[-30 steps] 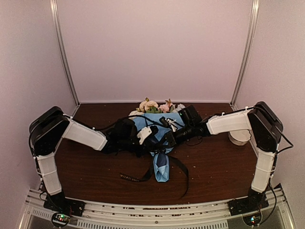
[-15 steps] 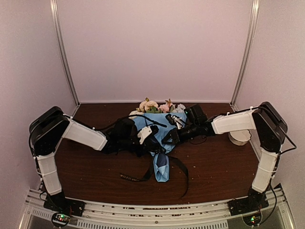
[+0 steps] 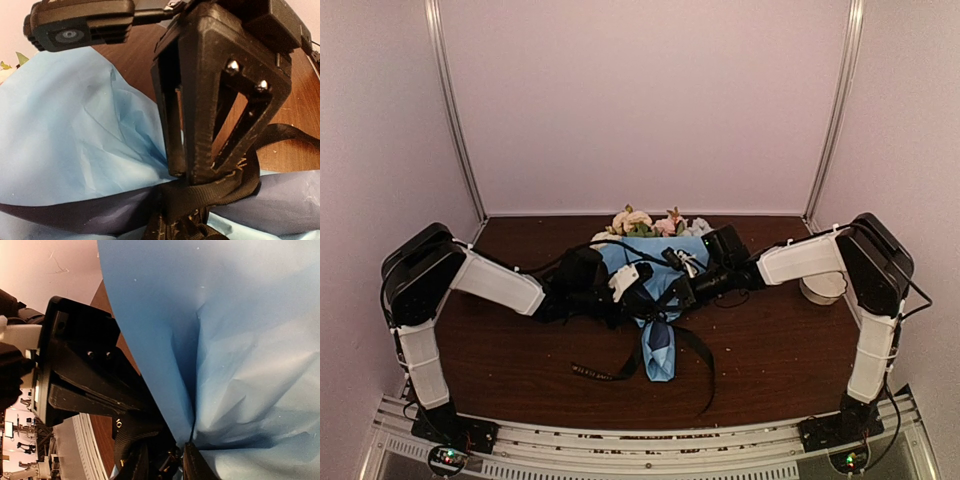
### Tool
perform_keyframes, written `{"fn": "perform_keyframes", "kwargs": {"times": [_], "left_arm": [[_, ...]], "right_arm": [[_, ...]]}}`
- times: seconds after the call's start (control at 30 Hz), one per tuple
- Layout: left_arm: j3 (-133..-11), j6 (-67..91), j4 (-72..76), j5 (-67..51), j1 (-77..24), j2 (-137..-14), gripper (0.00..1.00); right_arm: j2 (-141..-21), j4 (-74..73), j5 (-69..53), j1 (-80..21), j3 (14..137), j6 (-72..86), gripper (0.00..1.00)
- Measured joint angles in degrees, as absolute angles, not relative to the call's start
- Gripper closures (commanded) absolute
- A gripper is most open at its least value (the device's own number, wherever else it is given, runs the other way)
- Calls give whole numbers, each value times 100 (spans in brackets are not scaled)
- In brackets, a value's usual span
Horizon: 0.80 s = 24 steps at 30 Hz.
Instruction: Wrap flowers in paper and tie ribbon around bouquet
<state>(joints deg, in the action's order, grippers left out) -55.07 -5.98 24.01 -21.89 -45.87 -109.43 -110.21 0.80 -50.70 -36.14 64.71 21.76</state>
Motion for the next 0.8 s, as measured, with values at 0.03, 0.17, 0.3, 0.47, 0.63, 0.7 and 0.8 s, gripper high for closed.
{"fn": "perform_keyframes", "kwargs": {"times": [0.03,0.17,0.3,0.47,0.63,0.7,0.8], "left_arm": [[-5507,-604,2394,-2189,-4587,-10943,88],[-5507,-609,2390,-2191,-4587,-10943,81],[-5509,-607,2392,-2185,-4587,-10954,81],[-5524,-604,2390,-2132,-4587,-11017,78],[-5531,-582,2392,-2051,-4587,-11026,77],[-5531,-567,2392,-2051,-4587,-11026,77],[-5535,-556,2392,-2051,-4587,-11026,77]], "right_arm": [[-11021,145,-5135,-3614,6471,2222,72],[-11021,327,-5293,-3625,6469,2300,72],[-11045,381,-5343,-3656,6469,2335,74],[-11187,290,-5328,-3721,6519,2318,74],[-11209,191,-5260,-3739,6576,2270,79],[-11209,143,-5238,-3750,6600,2252,91],[-11212,64,-5170,-3754,6628,2239,100]]}}
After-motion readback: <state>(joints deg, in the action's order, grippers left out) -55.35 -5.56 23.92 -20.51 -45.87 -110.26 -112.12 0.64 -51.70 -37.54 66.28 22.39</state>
